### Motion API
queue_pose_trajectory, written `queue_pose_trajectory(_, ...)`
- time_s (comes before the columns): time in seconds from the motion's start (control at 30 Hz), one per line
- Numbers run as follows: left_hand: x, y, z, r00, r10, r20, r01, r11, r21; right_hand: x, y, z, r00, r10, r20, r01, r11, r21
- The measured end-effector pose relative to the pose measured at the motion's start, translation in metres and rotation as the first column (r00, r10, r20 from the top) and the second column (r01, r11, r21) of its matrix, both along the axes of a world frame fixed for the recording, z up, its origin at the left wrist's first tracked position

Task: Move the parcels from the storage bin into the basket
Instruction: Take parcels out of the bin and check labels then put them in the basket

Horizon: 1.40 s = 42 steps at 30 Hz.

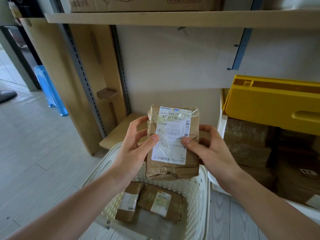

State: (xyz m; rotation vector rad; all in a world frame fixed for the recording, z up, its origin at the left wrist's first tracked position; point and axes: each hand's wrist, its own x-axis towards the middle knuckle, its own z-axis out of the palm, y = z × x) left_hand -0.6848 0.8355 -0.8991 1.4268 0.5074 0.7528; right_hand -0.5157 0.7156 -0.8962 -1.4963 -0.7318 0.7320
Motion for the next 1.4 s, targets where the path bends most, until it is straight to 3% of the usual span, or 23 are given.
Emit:
queue_pose_trajectory(0.5,-0.02,0.02,-0.014,0.982,0.039,-0.184,-0.052,0.997,-0.066,-0.005,0.025,-0.019,0.994,0.08,0.074,-0.071,0.991,-0.117)
queue_pose_trajectory(0.77,-0.032,0.037,-0.036,0.935,-0.105,-0.337,0.04,0.98,-0.194,0.002,0.045,-0.052,0.969,0.231,0.094,-0.198,0.942,-0.272)
queue_pose_trajectory(1.13,-0.026,0.046,-0.086,0.72,-0.164,-0.674,-0.007,0.97,-0.243,0.003,0.067,-0.116,0.916,0.4,-0.017,-0.344,0.765,-0.544)
queue_pose_trajectory(1.3,-0.024,0.063,-0.115,0.656,-0.165,-0.737,-0.049,0.964,-0.26,-0.008,0.078,-0.136,0.915,0.394,-0.092,-0.363,0.699,-0.616)
queue_pose_trajectory(1.4,-0.021,0.072,-0.131,0.638,-0.189,-0.747,-0.067,0.952,-0.298,-0.011,0.088,-0.154,0.933,0.297,-0.202,-0.357,0.695,-0.624)
